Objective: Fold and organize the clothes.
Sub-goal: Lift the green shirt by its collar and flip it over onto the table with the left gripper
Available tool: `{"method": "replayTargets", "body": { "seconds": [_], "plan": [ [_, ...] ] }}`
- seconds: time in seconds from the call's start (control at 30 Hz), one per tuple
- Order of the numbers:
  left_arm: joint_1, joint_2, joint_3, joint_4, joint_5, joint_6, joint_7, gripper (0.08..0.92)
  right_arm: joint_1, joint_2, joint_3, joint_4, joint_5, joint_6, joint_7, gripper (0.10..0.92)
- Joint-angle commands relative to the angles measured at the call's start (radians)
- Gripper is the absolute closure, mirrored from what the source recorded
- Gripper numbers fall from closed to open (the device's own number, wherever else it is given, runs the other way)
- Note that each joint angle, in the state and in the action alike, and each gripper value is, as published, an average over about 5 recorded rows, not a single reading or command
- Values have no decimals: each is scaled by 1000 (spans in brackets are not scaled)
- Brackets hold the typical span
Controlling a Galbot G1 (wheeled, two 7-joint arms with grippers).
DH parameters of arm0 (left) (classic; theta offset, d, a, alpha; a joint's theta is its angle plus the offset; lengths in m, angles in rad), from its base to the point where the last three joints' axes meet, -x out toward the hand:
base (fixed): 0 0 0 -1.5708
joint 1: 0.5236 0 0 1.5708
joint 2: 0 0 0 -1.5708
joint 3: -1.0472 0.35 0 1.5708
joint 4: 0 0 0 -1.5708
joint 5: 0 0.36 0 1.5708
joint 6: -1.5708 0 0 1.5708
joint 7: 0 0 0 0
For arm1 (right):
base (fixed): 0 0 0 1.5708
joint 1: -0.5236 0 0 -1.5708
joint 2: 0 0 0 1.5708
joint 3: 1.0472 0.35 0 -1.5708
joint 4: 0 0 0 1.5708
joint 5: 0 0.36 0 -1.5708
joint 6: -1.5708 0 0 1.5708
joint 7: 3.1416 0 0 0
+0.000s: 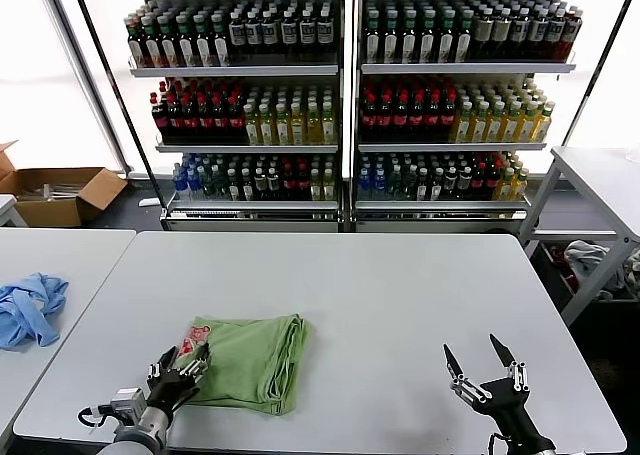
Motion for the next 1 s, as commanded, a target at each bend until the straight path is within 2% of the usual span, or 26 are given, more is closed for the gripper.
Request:
{"method": "replayTargets", "body": {
  "seconds": [0.03,0.33,0.57,0.67,0.8,1.0],
  "plan": [
    [13,-4,20,9,-4,-21,35,366,3,1,0,1,-1,-1,1,203],
    [19,5,39,-19,28,-84,15,626,13,5,-6,-2,-1,-2,2,203],
    [35,28,9,-109,29,-83,-17,817,21,8,-11,-3,-2,-3,3,203],
    [44,52,-34,-155,19,-80,-35,848,30,7,-15,-2,-2,-5,4,203],
    [50,95,-131,-181,-8,-67,-57,848,52,4,-29,-5,-2,-9,6,203],
    [81,156,-366,-143,19,-71,-52,848,87,-1,-56,-13,0,-12,7,203]
  ]
}}
